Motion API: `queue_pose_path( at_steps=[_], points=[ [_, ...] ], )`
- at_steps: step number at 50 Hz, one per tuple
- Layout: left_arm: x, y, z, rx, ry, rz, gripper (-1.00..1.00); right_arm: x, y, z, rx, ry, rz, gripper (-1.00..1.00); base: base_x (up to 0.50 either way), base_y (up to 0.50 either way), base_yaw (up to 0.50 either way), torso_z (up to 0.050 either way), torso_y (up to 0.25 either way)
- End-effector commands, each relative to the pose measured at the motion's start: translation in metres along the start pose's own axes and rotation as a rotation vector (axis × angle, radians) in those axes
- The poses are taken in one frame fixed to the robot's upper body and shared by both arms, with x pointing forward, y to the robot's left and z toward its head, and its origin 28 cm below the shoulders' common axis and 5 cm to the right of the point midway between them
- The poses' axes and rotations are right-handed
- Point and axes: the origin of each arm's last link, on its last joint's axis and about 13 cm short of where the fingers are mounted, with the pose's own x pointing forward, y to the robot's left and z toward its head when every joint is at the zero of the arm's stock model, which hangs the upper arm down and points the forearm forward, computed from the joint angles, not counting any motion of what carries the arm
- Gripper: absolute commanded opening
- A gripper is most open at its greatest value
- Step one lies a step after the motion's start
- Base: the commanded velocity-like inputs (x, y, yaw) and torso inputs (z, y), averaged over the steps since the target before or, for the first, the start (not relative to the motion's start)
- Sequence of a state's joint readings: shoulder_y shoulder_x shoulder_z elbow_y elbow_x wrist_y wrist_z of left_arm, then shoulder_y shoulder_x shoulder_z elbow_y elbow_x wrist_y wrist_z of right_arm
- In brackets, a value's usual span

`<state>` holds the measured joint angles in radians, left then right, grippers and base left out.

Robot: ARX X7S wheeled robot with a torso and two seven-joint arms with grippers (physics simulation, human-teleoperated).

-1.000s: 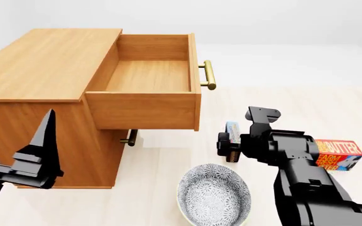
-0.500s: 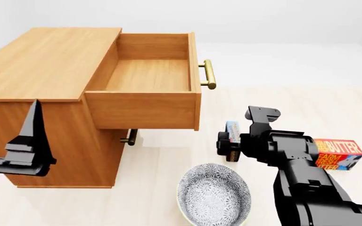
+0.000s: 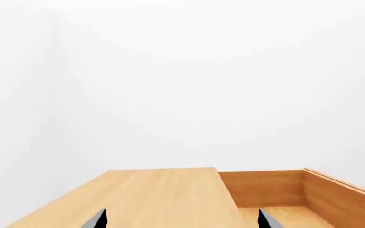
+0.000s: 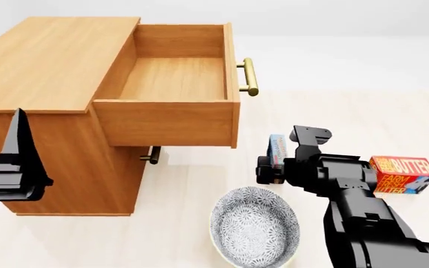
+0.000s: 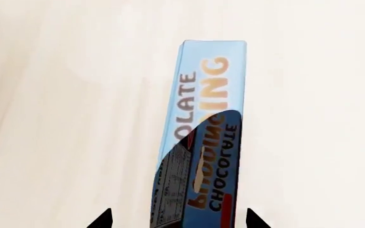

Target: Put the chocolate pudding in the top drawer of the cabinet and close it.

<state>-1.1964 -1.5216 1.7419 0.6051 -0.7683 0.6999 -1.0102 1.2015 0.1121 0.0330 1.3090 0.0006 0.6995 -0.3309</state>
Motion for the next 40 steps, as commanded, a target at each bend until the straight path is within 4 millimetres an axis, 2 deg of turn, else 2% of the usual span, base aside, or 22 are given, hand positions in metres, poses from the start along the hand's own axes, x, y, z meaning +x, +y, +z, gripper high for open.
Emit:
queue_pose_path(
  at_steps=[1, 16, 17, 34, 40],
  points=[
    [0.003, 0.001, -0.004, -0.044, 0.021, -0.011, 1.0, 0.0, 0.001, 0.001, 0.002, -0.003, 0.005, 1.0, 0.0, 0.0, 0.0, 0.0, 0.0],
    [0.002, -0.003, -0.012, -0.028, 0.039, -0.031, 1.0, 0.001, 0.001, 0.003, 0.016, -0.05, 0.0, 1.0, 0.0, 0.0, 0.0, 0.0, 0.0],
    [0.002, -0.003, -0.012, -0.026, 0.037, -0.031, 1.0, 0.002, 0.0, 0.002, 0.009, -0.053, -0.002, -1.0, 0.0, 0.0, 0.0, 0.0, 0.0],
    [0.001, -0.004, -0.015, -0.002, 0.021, -0.028, 1.0, 0.002, -0.001, 0.006, -0.019, -0.089, -0.033, -1.0, 0.0, 0.0, 0.0, 0.0, 0.0],
    [-0.001, -0.002, -0.009, 0.009, -0.015, 0.014, 1.0, 0.001, -0.001, 0.007, -0.021, -0.097, -0.046, -1.0, 0.0, 0.0, 0.0, 0.0, 0.0]
  ],
)
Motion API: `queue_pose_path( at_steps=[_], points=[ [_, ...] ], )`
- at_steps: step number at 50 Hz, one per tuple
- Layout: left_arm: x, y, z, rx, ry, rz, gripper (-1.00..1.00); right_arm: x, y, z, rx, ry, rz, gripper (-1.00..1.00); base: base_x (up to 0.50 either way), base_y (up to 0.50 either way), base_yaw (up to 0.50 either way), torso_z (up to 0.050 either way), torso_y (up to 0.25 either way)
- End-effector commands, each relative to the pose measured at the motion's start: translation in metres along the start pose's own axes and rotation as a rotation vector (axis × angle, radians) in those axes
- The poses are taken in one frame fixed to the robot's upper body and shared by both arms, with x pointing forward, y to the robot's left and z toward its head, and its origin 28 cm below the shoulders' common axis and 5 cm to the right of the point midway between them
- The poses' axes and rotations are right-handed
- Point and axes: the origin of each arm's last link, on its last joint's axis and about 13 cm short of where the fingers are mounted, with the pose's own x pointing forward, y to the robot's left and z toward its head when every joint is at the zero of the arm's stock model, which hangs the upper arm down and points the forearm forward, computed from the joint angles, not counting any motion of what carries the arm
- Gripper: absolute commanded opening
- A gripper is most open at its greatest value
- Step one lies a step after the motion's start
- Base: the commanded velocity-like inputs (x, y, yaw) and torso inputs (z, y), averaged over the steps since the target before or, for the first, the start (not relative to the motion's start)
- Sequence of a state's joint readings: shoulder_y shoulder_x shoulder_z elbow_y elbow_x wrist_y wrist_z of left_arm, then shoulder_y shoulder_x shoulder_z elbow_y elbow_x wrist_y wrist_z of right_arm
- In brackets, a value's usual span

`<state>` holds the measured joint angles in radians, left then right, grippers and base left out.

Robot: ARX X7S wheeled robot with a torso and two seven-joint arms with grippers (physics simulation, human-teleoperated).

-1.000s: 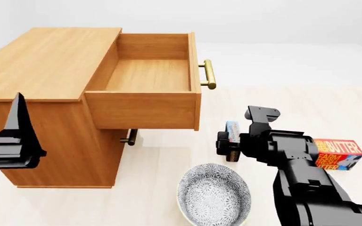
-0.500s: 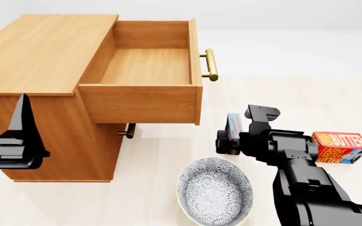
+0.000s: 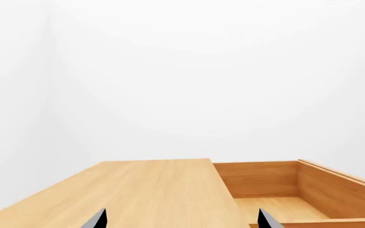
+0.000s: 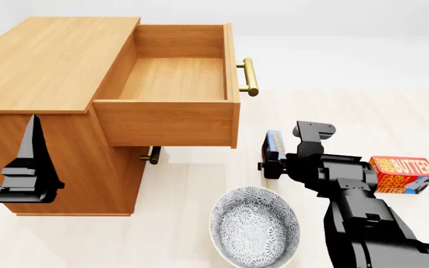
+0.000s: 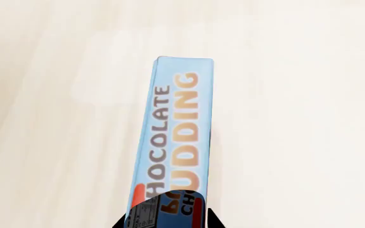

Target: Put the chocolate pudding in the top drawer of the cabinet and close it.

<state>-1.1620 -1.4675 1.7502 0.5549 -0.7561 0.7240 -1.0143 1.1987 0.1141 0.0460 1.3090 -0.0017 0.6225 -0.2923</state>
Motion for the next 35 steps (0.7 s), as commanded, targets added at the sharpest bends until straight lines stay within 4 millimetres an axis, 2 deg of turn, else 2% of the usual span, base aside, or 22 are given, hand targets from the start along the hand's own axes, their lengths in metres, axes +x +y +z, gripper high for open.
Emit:
queue_pose_path(
  at_steps=[1, 6, 13, 28, 35],
  points=[
    [-0.003, 0.001, 0.005, 0.016, -0.042, 0.023, 1.0, 0.0, 0.0, 0.003, -0.009, -0.026, -0.01, -1.0, 0.0, 0.0, 0.0, 0.0, 0.0],
    [-0.008, 0.004, 0.014, -0.027, -0.067, -0.002, 1.0, 0.0, -0.001, 0.007, -0.041, -0.058, -0.036, -1.0, 0.0, 0.0, 0.0, 0.0, 0.0],
    [-0.01, 0.004, 0.016, -0.02, -0.077, 0.007, 1.0, -0.001, -0.002, 0.014, -0.061, -0.101, -0.053, -1.0, 0.0, 0.0, 0.0, -0.001, 0.015],
    [-0.006, 0.002, 0.008, -0.038, -0.05, -0.011, 1.0, -0.013, -0.001, 0.05, -0.057, -0.273, -0.045, -1.0, 0.0, 0.0, 0.0, -0.027, 0.242],
    [-0.008, 0.003, 0.008, -0.05, -0.052, -0.031, 1.0, -0.029, 0.004, 0.059, -0.062, -0.344, -0.029, -1.0, 0.0, 0.0, 0.0, 0.0, 0.0]
  ],
)
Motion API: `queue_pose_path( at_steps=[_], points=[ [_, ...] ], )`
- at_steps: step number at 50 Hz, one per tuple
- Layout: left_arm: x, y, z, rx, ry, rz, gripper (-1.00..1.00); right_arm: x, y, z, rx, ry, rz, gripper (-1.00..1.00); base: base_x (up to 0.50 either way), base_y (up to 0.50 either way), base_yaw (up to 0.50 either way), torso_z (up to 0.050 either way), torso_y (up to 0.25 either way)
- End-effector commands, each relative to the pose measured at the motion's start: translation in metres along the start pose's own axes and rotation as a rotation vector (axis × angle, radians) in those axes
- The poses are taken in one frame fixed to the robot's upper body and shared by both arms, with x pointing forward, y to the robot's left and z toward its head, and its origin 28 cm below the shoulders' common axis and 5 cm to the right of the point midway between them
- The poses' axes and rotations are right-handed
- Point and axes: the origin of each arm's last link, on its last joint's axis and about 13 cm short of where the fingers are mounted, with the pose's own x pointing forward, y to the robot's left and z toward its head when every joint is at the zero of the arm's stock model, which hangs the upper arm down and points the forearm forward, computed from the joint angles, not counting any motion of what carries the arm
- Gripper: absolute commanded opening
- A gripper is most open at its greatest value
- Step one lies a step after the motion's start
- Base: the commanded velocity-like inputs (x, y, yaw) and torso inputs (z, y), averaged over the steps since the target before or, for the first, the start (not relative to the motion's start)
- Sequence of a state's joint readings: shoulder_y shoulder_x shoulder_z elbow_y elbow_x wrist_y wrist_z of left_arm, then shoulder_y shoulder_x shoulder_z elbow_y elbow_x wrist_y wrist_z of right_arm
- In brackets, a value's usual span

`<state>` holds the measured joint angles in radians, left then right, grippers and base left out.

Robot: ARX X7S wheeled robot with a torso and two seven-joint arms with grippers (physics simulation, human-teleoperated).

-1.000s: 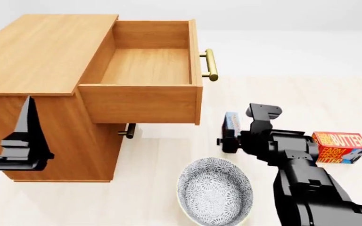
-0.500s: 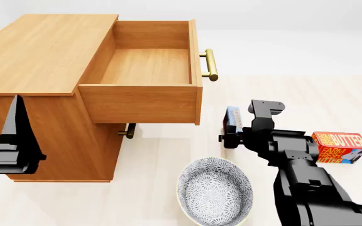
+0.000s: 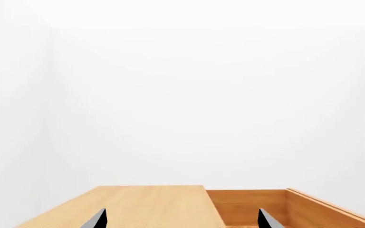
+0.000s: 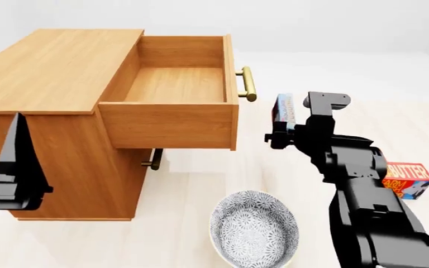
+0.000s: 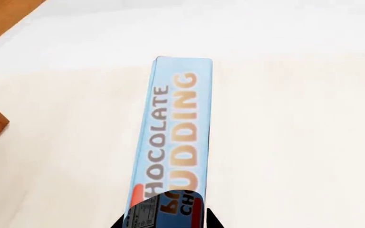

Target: Put the chocolate pudding in the top drawer of the cabinet and close it.

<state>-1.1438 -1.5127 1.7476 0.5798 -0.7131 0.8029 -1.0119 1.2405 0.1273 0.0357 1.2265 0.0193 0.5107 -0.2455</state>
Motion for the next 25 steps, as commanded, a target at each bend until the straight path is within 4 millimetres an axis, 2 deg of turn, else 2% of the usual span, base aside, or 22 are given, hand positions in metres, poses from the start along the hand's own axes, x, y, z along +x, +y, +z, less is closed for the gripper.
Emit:
queue_pose_path(
  at_steps=[1, 19, 25],
  points=[
    [-0.001, 0.0, -0.002, -0.004, -0.003, -0.011, 1.0, -0.016, 0.004, 0.024, -0.009, -0.12, 0.015, -1.0, 0.0, 0.0, 0.0, 0.0, 0.0],
    [-0.001, -0.001, 0.002, 0.037, 0.004, 0.024, 1.0, -0.044, 0.01, 0.039, -0.046, -0.222, 0.01, -1.0, 0.0, 0.0, 0.0, 0.0, 0.0],
    [-0.003, 0.0, 0.005, -0.001, 0.007, 0.009, 1.0, -0.051, 0.015, 0.045, -0.054, -0.252, 0.016, -1.0, 0.0, 0.0, 0.0, 0.046, 0.064]
  ],
)
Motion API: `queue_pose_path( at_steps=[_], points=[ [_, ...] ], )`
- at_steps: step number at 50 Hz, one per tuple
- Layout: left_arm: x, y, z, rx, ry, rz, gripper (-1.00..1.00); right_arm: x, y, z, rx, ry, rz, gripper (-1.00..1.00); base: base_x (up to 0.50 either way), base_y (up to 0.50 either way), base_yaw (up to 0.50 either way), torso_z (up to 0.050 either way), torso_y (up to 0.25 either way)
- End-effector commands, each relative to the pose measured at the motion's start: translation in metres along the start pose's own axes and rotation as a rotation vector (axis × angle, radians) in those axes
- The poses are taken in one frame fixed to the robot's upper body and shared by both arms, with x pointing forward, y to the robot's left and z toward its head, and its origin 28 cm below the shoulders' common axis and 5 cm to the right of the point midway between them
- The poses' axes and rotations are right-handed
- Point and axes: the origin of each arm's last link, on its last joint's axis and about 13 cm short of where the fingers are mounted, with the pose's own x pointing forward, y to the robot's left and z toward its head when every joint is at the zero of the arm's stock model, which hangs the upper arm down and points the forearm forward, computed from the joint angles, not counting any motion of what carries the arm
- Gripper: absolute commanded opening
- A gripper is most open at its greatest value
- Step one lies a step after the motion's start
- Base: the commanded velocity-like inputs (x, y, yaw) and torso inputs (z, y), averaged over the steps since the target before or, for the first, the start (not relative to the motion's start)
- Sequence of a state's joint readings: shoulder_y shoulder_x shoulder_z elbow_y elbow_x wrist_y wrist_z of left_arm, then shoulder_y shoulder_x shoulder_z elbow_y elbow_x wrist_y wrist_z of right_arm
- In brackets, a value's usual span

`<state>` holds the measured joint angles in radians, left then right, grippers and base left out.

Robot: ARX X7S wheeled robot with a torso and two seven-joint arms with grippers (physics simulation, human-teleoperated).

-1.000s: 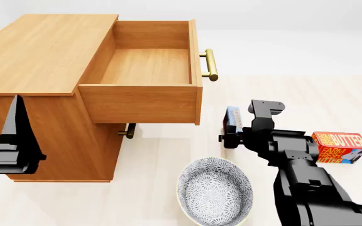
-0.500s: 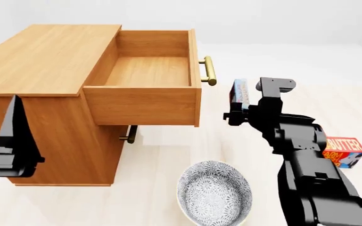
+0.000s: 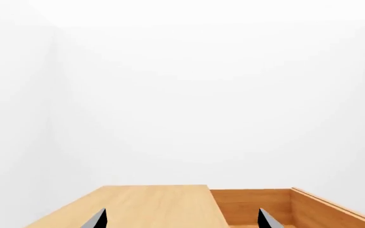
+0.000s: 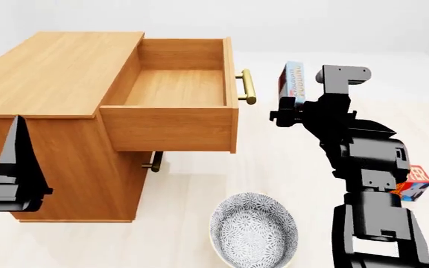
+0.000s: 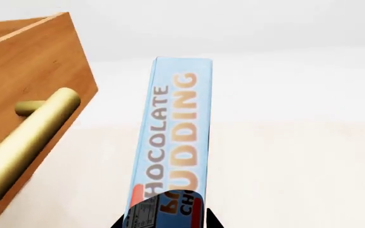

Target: Put the chocolate pudding in the top drawer of the cabinet and close it.

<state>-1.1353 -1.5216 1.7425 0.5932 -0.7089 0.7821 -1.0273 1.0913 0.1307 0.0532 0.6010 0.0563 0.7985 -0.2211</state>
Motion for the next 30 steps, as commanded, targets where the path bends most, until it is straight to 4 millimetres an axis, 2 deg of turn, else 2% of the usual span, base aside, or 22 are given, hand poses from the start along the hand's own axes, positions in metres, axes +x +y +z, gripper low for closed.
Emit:
queue_pose_path(
  at_steps=[1, 17, 30],
  points=[
    [-0.001, 0.001, 0.004, -0.014, -0.005, -0.003, 1.0, -0.015, 0.006, 0.015, -0.025, -0.066, 0.018, -1.0, 0.0, 0.0, 0.0, 0.0, 0.0],
    [0.0, -0.001, -0.005, -0.027, 0.008, -0.035, 1.0, -0.028, 0.017, 0.024, -0.108, -0.156, 0.081, -1.0, 0.0, 0.0, 0.0, 0.0, 0.0],
    [-0.005, 0.0, -0.007, -0.009, -0.016, -0.028, 1.0, -0.045, 0.035, 0.045, -0.143, -0.235, 0.142, -1.0, 0.0, 0.0, 0.0, 0.0, 0.0]
  ],
)
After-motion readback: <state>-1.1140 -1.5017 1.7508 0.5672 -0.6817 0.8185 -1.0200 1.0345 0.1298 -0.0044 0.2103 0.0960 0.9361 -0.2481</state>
